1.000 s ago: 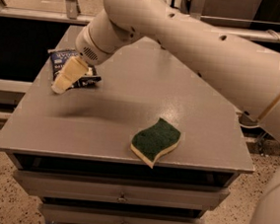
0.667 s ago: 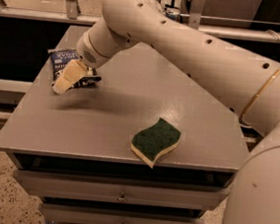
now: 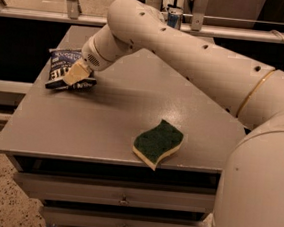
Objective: Move blue chip bag near redbull can
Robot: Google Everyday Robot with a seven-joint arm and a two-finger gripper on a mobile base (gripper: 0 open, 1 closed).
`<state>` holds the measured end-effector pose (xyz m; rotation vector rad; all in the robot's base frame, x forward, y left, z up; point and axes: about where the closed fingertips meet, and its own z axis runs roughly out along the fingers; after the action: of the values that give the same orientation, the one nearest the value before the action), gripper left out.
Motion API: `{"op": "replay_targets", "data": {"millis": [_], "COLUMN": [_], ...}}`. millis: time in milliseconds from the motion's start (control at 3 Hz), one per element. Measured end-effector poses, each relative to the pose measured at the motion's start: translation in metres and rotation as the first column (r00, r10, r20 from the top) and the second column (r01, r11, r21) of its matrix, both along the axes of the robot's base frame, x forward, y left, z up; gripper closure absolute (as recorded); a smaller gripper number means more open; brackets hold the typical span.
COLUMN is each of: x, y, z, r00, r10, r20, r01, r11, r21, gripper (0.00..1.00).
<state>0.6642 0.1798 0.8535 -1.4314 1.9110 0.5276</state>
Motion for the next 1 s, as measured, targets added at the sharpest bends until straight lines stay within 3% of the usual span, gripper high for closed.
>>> {"op": "replay_targets", "data": {"millis": [333, 667, 1000], "x": [0.006, 0.008, 0.009], "y": [-0.009, -0.04, -0.108], "z": [0.006, 0.026, 0.056], "r00": [0.9997, 0.9968, 0.9808], "r10": [-0.022, -0.066, -0.177], "r20": [0.012, 0.043, 0.082], "r01": [0.022, 0.065, 0.173], "r11": [1.0, 0.998, 0.984], "r21": [0.011, 0.026, 0.051], "gripper": [0.67, 0.9, 1.0]}}
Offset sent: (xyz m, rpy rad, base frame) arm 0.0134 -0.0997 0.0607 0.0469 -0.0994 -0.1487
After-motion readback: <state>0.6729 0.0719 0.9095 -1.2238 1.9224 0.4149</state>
